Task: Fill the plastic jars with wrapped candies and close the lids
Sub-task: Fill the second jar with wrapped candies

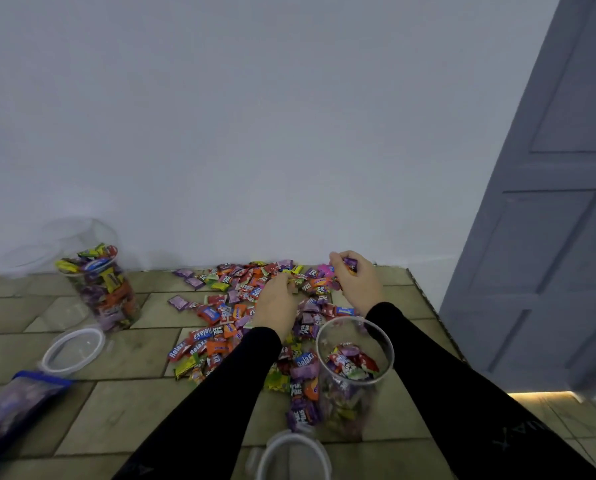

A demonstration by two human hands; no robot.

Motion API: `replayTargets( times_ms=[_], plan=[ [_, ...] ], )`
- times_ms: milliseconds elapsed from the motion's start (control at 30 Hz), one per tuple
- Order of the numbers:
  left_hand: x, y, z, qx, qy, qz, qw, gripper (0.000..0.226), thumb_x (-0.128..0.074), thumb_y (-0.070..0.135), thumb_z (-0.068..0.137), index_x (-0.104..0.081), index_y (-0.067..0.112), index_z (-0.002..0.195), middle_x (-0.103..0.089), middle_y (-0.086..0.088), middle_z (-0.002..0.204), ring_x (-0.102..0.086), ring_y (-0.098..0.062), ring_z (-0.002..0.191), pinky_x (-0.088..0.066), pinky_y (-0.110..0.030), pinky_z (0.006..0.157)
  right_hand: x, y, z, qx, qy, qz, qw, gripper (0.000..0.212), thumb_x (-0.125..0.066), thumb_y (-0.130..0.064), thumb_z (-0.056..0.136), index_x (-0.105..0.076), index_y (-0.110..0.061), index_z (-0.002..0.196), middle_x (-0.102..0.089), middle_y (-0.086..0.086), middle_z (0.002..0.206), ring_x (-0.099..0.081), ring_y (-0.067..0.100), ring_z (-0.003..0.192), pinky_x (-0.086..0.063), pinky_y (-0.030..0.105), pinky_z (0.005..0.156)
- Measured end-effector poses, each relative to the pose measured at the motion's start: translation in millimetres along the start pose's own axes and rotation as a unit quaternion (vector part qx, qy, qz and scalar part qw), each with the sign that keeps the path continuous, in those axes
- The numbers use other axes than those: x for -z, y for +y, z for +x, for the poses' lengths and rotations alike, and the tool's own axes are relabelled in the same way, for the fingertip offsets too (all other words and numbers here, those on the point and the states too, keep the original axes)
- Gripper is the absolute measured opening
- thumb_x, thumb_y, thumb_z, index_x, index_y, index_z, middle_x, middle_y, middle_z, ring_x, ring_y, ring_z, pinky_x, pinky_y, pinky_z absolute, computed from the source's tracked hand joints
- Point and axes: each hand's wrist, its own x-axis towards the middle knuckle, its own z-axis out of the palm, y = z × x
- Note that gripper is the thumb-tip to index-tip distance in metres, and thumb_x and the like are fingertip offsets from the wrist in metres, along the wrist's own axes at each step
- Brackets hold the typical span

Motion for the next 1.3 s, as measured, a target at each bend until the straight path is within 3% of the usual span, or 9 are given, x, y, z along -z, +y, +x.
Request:
replayTargets(
  times_ms=[167,300,433,533,700,933,1033,1100,1300],
  plan=[
    [10.8,17.3,-13.8,-0.018,0.050,-0.066,0.996,0.021,-0.034,0.027,0.105,-0.049,0.013,0.106,-0.045,0.006,0.075,-0.040,-0.006,0.063,-0.031,-0.020,0.050,12.3,-29.9,-11.8,0.003,0.039,0.046,0.998,0.025,-0.055,-0.034,0.095,-0.062,-0.020,0.075,-0.053,-0.015,0.051,-0.047,0.001,0.049,-0.039,0.027,0.058],
    [23.2,36.3,-25.3,-0.062,0.075,-0.127,0.987,0.026,-0.037,0.032,0.105,-0.054,0.013,0.108,-0.050,0.007,0.077,-0.045,-0.005,0.063,-0.035,-0.014,0.052,21.3,-52.8,-21.0,0.006,0.068,0.081,0.994,0.028,-0.054,-0.036,0.096,-0.060,-0.021,0.073,-0.053,-0.004,0.062,-0.060,0.020,0.067,-0.045,0.030,0.066],
    [35.0,57.4,-40.8,-0.076,0.095,-0.207,0.971,0.027,-0.041,0.033,0.103,-0.056,0.011,0.096,-0.049,0.002,0.068,-0.045,0.001,0.052,-0.034,-0.015,0.051,28.3,-75.3,-31.8,0.001,0.091,0.158,0.983,0.029,-0.051,-0.028,0.098,-0.057,-0.009,0.077,-0.046,0.006,0.060,-0.054,0.003,0.045,-0.045,0.014,0.050],
    [39.5,69.1,-53.6,-0.071,0.102,-0.270,0.955,0.026,-0.041,0.032,0.103,-0.056,0.012,0.096,-0.049,0.004,0.065,-0.044,0.002,0.047,-0.035,-0.013,0.047,30.7,-87.5,-40.9,-0.005,0.110,0.174,0.979,0.030,-0.050,-0.030,0.099,-0.058,-0.014,0.075,-0.050,0.000,0.056,-0.052,0.000,0.043,-0.042,0.018,0.051],
    [43.0,77.5,-69.8,-0.028,0.111,-0.377,0.919,0.036,-0.039,0.041,0.102,-0.044,0.014,0.078,-0.042,-0.004,0.066,-0.036,-0.013,0.053,-0.033,-0.032,0.057,30.7,-102.8,-55.5,-0.063,0.150,0.241,0.957,0.031,-0.050,-0.042,0.096,-0.058,-0.022,0.074,-0.056,0.009,0.074,-0.050,0.017,0.061,-0.039,0.029,0.056],
    [43.7,88.9,-94.5,0.013,0.121,-0.478,0.870,0.037,-0.039,0.037,0.103,-0.048,0.011,0.078,-0.044,-0.005,0.066,-0.036,-0.015,0.054,-0.031,-0.036,0.059,30.5,-101.4,-76.4,-0.056,0.187,0.233,0.953,0.032,-0.049,-0.043,0.096,-0.057,-0.023,0.073,-0.050,-0.002,0.070,-0.047,0.015,0.065,-0.039,0.033,0.065],
    [40.7,89.6,-102.4,0.022,0.117,-0.480,0.869,0.037,-0.040,0.038,0.102,-0.048,0.014,0.076,-0.046,-0.002,0.061,-0.039,-0.015,0.054,-0.034,-0.039,0.062,33.6,-97.1,-85.2,-0.046,0.210,0.249,0.944,0.032,-0.048,-0.042,0.097,-0.055,-0.020,0.075,-0.052,0.001,0.074,-0.053,0.010,0.061,-0.041,0.031,0.063],
    [38.4,90.5,-109.0,0.018,0.112,-0.469,0.876,0.037,-0.041,0.042,0.101,-0.047,0.012,0.080,-0.043,-0.010,0.070,-0.038,-0.020,0.061,-0.034,-0.040,0.064,35.7,-96.1,-89.0,-0.036,0.220,0.263,0.939,0.031,-0.048,-0.041,0.098,-0.054,-0.019,0.076,-0.054,0.002,0.077,-0.055,0.004,0.055,-0.042,0.028,0.061],
    [30.8,92.9,-116.0,-0.018,0.107,-0.427,0.898,0.043,-0.042,0.055,0.096,-0.048,0.014,0.083,-0.047,-0.011,0.078,-0.041,-0.022,0.069,-0.037,-0.039,0.067,34.9,-89.1,-92.7,-0.021,0.241,0.246,0.939,0.032,-0.048,-0.041,0.098,-0.055,-0.021,0.073,-0.054,-0.002,0.072,-0.052,0.016,0.071,-0.042,0.033,0.069]
  ],
)
